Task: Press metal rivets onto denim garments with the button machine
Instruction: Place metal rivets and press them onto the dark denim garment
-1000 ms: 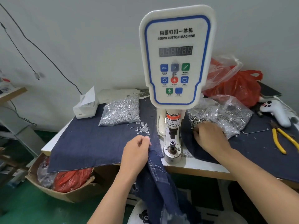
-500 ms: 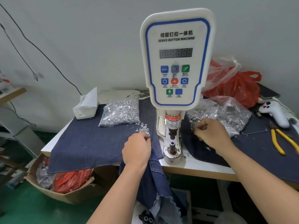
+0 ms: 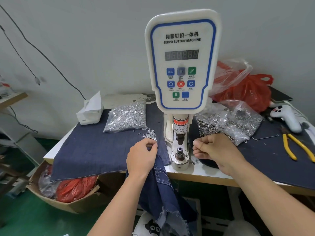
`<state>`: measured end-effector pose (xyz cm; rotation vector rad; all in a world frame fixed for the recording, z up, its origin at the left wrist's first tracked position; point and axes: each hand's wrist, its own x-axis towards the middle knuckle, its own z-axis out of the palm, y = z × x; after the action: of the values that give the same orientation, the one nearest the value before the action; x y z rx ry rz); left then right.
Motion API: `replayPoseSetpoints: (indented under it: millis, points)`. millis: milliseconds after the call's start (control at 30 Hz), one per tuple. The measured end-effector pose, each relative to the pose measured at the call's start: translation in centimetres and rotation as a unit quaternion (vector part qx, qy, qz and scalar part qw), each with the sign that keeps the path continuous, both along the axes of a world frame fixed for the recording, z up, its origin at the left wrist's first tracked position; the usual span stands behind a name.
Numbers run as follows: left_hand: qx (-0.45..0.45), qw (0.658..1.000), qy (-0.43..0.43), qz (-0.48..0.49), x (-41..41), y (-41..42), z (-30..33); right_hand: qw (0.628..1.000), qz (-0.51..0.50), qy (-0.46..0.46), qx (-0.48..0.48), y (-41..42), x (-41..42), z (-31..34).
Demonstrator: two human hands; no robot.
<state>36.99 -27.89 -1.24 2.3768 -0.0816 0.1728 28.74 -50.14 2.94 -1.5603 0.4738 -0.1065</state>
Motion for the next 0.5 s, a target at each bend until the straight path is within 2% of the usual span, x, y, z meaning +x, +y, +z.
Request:
replayPoseSetpoints:
  millis: [133, 367, 500]
  points:
    - [0.009, 1.0, 0.004, -0.008, 0.0, 0.1, 0.0, 0.998, 0.02, 0.018, 0.062, 0.9, -0.2, 0.3]
    - [0.026, 1.0, 0.003, -0.013, -0.1, 0.2, -0.1, 0.957, 0.029, 0.063, 0.281, 2.7, 0.0, 0.6]
    - [0.028, 0.999, 0.003, -0.015, -0.1, 0.3, -0.1, 0.944, 0.024, 0.075, 0.319, 3.0, -0.3, 1.1]
